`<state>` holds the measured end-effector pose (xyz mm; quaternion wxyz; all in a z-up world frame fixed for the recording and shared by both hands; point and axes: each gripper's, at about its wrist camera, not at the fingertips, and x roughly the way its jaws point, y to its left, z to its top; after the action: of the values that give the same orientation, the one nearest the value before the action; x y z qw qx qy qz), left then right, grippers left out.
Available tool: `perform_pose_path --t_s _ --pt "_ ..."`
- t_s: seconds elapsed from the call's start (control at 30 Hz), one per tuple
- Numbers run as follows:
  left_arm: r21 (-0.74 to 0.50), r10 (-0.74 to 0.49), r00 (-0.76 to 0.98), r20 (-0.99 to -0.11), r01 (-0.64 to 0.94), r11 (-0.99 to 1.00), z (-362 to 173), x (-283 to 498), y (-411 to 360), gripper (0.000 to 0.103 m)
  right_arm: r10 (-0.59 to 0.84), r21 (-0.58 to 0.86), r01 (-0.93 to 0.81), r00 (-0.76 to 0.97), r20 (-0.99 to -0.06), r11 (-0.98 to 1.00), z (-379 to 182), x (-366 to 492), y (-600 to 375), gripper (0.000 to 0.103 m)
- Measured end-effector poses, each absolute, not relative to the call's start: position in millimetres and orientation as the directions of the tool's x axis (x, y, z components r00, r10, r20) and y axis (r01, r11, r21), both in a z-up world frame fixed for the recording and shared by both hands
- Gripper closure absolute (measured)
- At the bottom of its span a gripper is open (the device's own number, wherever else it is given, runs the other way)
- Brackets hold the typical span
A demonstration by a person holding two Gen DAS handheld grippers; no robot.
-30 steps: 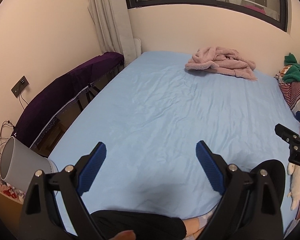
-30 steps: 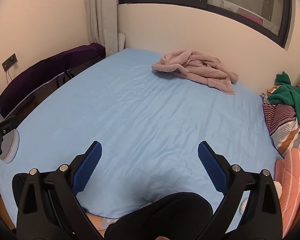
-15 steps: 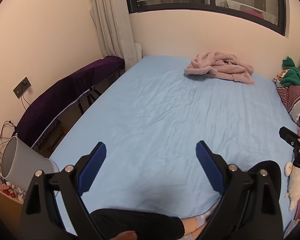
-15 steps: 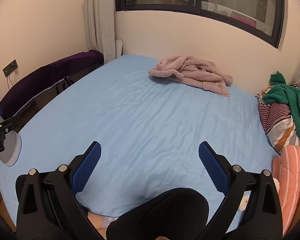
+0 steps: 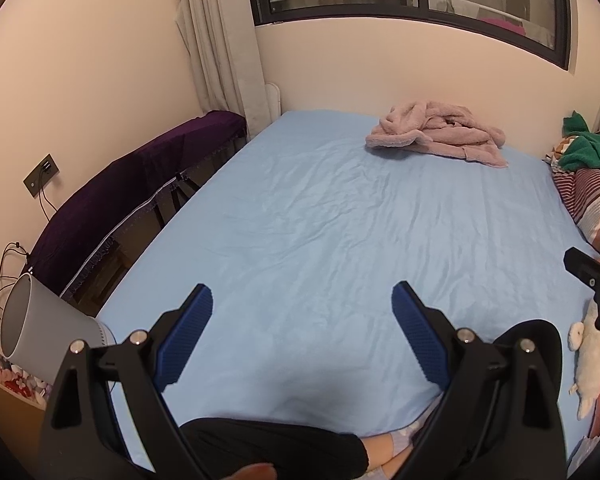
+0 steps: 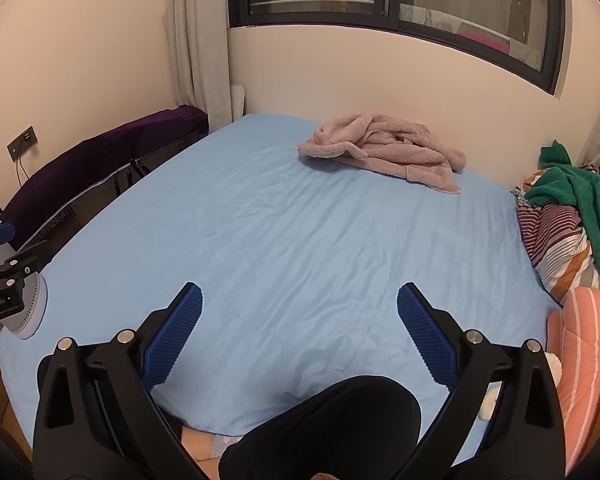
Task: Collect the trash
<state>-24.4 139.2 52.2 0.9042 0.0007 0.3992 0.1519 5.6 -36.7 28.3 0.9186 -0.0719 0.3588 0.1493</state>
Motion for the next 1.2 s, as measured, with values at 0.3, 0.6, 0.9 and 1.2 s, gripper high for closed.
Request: perform_pose_path --t_s 0.3,0.6,0.9,1.2 --pt "0.122 0.277 0.636 -0.721 -0.277 0.953 52.5 -24.4 139.4 0.012 0.233 -0.023 -0.336 0.701 -0.675 0.942 31.7 2.8 -32.8 0.008" --pt "0.114 0.27 0.634 -0.725 -0.276 0.954 52.3 -23.5 139.5 0.012 0.242 -0.017 -0.343 0.697 -0.675 0.939 32.3 1.1 -30.9 0.008" --pt "0.11 0.264 0.638 -0.723 -0.271 0.956 53.5 -23.3 139.6 0.012 0.243 -0.024 -0.346 0.704 -0.667 0.938 34.9 -5.1 -28.1 0.008" --pt "0.087 0.24 0.654 -0.717 -0.259 0.962 56.0 -22.0 136.7 0.012 0.243 -0.025 -0.347 0.705 -0.666 0.938 34.9 -8.9 -25.7 0.008"
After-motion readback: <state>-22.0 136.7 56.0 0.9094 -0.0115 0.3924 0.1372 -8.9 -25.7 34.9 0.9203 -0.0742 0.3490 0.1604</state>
